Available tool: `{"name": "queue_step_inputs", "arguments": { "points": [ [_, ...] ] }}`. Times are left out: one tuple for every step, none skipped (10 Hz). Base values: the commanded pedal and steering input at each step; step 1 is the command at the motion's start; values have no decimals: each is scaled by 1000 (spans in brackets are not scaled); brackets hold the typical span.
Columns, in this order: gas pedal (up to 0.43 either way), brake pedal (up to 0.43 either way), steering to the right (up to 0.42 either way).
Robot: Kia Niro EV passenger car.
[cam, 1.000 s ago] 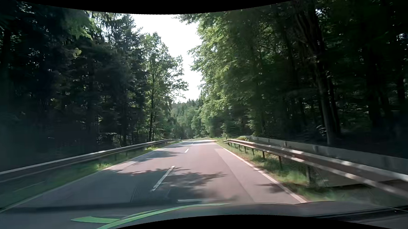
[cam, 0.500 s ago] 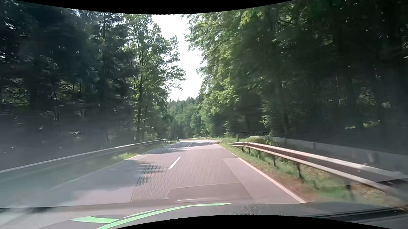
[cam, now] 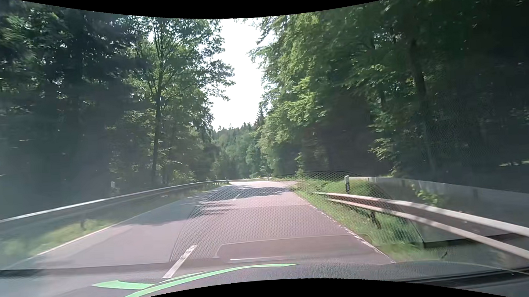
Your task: Follow the waypoints while adhering to traffic rules and regulations
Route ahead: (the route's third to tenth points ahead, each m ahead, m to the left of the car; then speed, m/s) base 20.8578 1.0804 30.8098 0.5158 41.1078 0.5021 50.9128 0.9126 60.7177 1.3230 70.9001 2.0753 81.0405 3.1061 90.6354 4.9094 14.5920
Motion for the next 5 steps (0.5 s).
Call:
{"name": "queue_step_inputs", "arguments": {
  "points": [
    [0, 0, 0],
    [0, 0, 0],
    [0, 0, 0],
    [0, 0, 0],
    [0, 0, 0]
  ]
}}
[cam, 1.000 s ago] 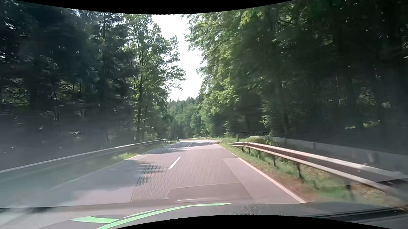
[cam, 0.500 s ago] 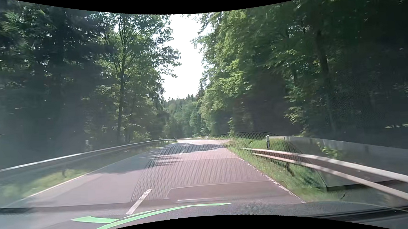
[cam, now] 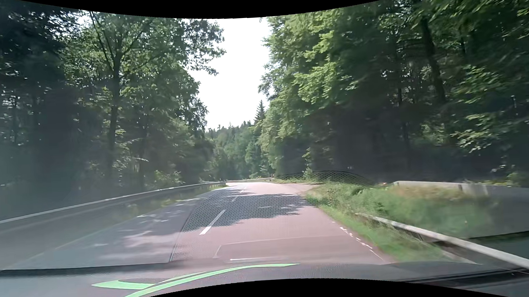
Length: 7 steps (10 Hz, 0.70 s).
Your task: Follow the waypoints while adhering to traffic rules and regulations
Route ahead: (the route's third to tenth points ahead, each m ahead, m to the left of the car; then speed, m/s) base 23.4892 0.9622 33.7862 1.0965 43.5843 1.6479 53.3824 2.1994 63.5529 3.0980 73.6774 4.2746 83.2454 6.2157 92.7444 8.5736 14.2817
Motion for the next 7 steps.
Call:
{"name": "queue_step_inputs", "arguments": {
  "points": [
    [0, 0, 0],
    [0, 0, 0],
    [20, 0, -2],
    [20, 0, -3],
    [28, 0, -3],
    [28, 0, -3],
    [39, 0, -3]
  ]
}}
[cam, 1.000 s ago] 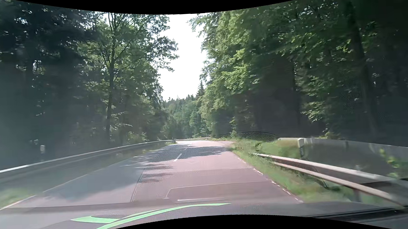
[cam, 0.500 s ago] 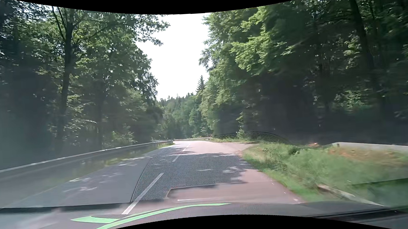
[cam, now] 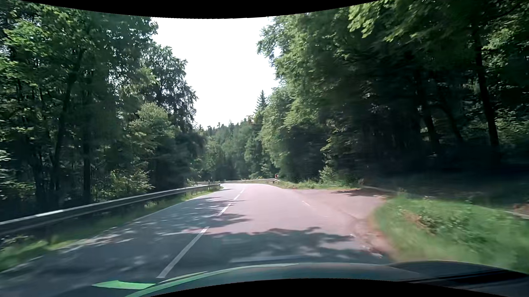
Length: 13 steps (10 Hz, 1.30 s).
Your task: Follow the waypoints while adhering to traffic rules and regulations
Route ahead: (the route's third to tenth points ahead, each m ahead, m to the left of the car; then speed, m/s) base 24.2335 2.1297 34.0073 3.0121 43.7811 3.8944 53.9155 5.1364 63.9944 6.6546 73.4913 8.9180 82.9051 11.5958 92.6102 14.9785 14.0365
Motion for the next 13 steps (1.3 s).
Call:
{"name": "queue_step_inputs", "arguments": {
  "points": [
    [39, 0, -3],
    [39, 0, -3],
    [39, 0, -3],
    [47, 0, -3],
    [47, 0, -4],
    [47, 0, -4],
    [47, 0, -5],
    [47, 0, -6],
    [47, 0, -7],
    [47, 0, -8],
    [47, 0, -9],
    [47, 0, -9],
    [47, 0, -9]
  ]
}}
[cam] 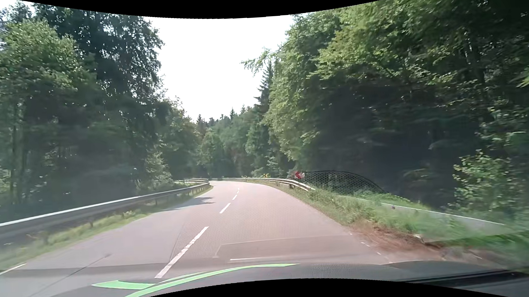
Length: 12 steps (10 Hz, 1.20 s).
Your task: Follow the waypoints while adhering to traffic rules and regulations
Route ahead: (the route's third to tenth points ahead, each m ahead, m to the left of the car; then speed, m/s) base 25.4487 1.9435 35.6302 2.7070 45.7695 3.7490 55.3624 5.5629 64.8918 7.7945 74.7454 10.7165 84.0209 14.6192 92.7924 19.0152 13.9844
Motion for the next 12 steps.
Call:
{"name": "queue_step_inputs", "arguments": {
  "points": [
    [47, 0, -9],
    [47, 0, -9],
    [47, 0, -9],
    [47, 0, -9],
    [47, 0, -10],
    [47, 0, -11],
    [47, 0, -11],
    [47, 0, -11],
    [47, 0, -11],
    [47, 0, -12],
    [47, 0, -12],
    [28, 0, -12]
  ]
}}
